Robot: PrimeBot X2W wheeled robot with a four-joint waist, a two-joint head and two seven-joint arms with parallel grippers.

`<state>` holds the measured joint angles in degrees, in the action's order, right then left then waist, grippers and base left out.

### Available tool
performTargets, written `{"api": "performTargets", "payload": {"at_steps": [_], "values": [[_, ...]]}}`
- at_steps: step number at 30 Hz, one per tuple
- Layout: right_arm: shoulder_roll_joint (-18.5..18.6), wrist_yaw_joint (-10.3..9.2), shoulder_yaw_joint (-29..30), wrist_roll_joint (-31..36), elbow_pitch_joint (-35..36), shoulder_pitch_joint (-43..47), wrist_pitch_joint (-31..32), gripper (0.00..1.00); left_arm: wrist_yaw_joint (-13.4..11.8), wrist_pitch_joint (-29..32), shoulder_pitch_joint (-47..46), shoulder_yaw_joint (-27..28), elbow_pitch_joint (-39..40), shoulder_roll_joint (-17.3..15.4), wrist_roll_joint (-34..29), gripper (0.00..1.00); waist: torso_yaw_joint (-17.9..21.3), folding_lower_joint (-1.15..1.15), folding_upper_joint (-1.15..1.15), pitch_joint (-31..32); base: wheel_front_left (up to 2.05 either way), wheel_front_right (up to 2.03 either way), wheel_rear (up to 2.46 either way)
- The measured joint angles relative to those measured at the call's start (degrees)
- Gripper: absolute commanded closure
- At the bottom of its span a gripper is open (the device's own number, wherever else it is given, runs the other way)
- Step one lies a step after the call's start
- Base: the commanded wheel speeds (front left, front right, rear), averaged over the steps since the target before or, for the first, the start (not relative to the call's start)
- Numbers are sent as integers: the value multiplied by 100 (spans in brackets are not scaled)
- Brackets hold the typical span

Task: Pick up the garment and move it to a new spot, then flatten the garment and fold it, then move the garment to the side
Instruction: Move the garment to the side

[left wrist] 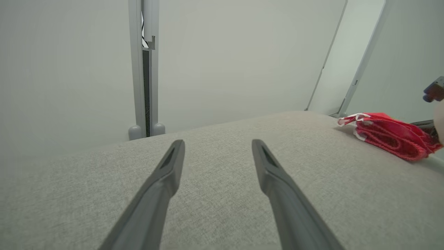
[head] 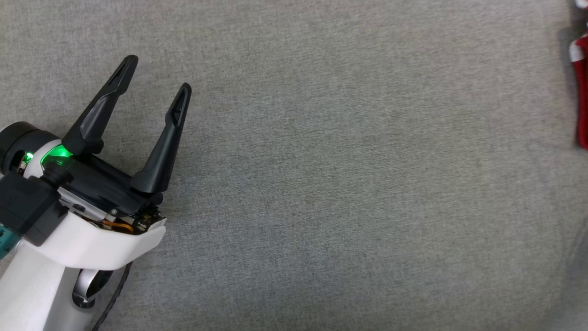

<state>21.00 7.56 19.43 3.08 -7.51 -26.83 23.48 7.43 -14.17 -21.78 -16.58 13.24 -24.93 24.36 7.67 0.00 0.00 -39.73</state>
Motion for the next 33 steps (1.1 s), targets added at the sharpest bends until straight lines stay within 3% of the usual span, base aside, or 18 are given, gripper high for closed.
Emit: {"api": "performTargets", "payload": {"at_steps": [1,2,3,9,14,16,25,33], "values": [[-60,0,91,11,-46,-53,13,88,0,-3,-10,-2,-12,-18,21,0,-22,0,0,-45,0,0,0],[-136,0,141,42,-69,-77,-3,56,0,-7,-20,-2,-30,-29,40,0,-43,0,0,-78,0,0,0],[-199,0,175,100,-89,-79,-34,0,0,-19,-25,-1,-47,-34,44,0,-63,0,0,-98,0,0,0],[-693,-1,606,312,9,-13,-415,0,0,-49,-3,24,-203,-22,81,0,-51,0,0,32,0,0,0],[-1506,0,706,234,483,704,-1370,0,-45,-66,258,58,-409,79,104,0,41,0,0,491,0,0,0],[-1672,-1,623,51,606,925,-1699,0,-96,-73,385,90,-456,103,143,0,88,0,0,677,0,0,0],[-1813,-1,-392,-740,858,1656,-2592,0,-357,-74,873,230,-699,293,344,0,190,0,0,1481,0,0,0],[-1815,-1,-1301,-914,1022,1811,-2828,0,-481,-81,1036,417,-1063,564,498,0,-299,0,0,1901,0,0,0]]}}
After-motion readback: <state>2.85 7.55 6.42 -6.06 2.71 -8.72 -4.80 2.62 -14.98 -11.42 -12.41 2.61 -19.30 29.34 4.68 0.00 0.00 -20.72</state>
